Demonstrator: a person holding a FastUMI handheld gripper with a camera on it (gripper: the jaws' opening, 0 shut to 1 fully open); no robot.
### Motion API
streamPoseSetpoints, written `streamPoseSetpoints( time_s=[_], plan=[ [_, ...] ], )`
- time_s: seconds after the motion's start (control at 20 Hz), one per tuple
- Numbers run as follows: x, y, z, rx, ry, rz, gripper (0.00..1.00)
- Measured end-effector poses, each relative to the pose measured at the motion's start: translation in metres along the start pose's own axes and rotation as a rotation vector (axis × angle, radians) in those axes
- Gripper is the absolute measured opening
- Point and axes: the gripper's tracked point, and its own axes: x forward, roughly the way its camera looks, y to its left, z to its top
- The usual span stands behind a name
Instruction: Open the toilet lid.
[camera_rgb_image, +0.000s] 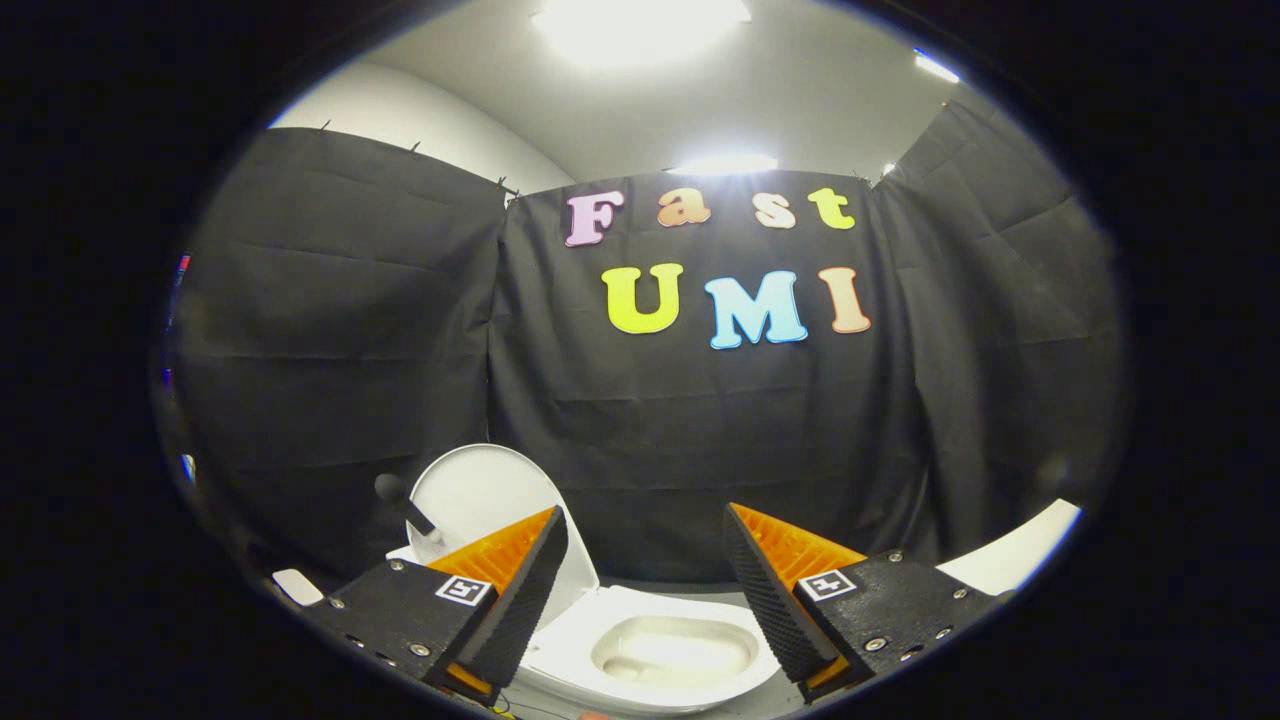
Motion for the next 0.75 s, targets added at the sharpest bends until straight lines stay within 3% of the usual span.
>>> streamPoseSetpoints(
  time_s=[0.4, 0.75],
  plan=[
    [-0.032, -0.055, 0.007, -0.088, -0.017, 0.011, 0.96],
    [-0.071, -0.106, 0.003, -0.113, -0.023, -0.085, 0.96]
  ],
)
